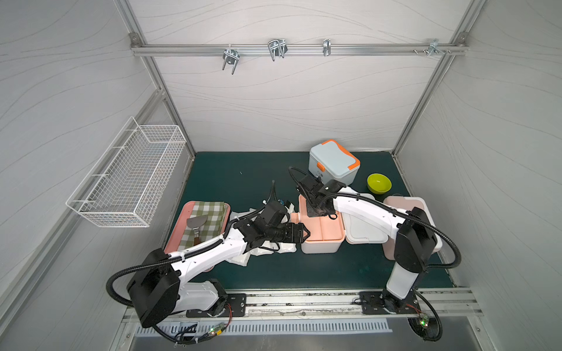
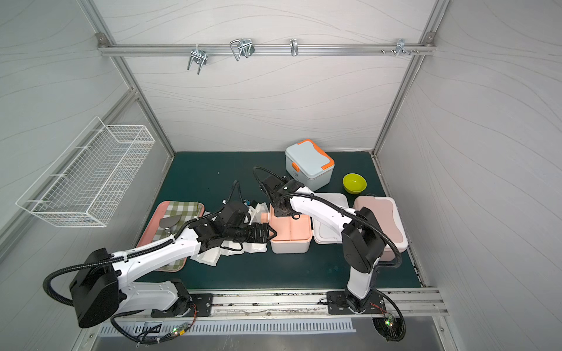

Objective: Open first aid kits and take out gauze
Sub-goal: Pick up the compartment layer from the first aid kit, then place the compartment layer in the first aid kit.

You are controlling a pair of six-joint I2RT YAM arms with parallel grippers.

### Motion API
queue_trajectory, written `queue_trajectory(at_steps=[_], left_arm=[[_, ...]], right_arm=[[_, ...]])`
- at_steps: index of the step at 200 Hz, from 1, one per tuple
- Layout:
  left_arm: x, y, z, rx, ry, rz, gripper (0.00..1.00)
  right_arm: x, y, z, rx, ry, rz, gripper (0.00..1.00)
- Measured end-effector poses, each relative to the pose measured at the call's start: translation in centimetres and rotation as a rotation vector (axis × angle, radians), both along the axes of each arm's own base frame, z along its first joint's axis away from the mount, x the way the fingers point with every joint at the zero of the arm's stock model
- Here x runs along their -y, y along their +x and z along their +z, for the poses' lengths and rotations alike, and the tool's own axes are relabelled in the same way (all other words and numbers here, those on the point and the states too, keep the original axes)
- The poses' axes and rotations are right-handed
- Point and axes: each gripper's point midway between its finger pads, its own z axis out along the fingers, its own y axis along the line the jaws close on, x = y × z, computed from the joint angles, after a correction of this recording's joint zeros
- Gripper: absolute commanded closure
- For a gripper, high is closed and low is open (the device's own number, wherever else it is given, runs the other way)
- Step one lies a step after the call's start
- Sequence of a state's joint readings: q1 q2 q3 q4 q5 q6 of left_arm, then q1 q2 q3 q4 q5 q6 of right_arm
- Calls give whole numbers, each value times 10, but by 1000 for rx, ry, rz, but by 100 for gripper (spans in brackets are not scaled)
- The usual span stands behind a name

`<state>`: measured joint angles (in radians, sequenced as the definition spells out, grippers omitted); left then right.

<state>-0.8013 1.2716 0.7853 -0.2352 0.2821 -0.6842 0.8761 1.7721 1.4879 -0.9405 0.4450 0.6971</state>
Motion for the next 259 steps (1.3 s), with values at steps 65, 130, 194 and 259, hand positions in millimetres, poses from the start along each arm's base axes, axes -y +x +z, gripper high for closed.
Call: queue_trajectory(at_steps=[65, 130, 194, 259], left_arm=[[-5, 0, 21, 52, -33, 15, 1], [-31, -6, 85, 221, -127, 73, 1], [-80, -23, 146, 477, -210, 150, 1], [-124, -45, 161, 673, -314, 230, 1]], right_arm=[[6, 0, 24, 68, -76, -10, 100], [13, -15, 87, 219, 9, 51, 100], [94, -71, 207, 610, 370, 157, 100], [198, -127, 254, 957, 539, 78, 100]])
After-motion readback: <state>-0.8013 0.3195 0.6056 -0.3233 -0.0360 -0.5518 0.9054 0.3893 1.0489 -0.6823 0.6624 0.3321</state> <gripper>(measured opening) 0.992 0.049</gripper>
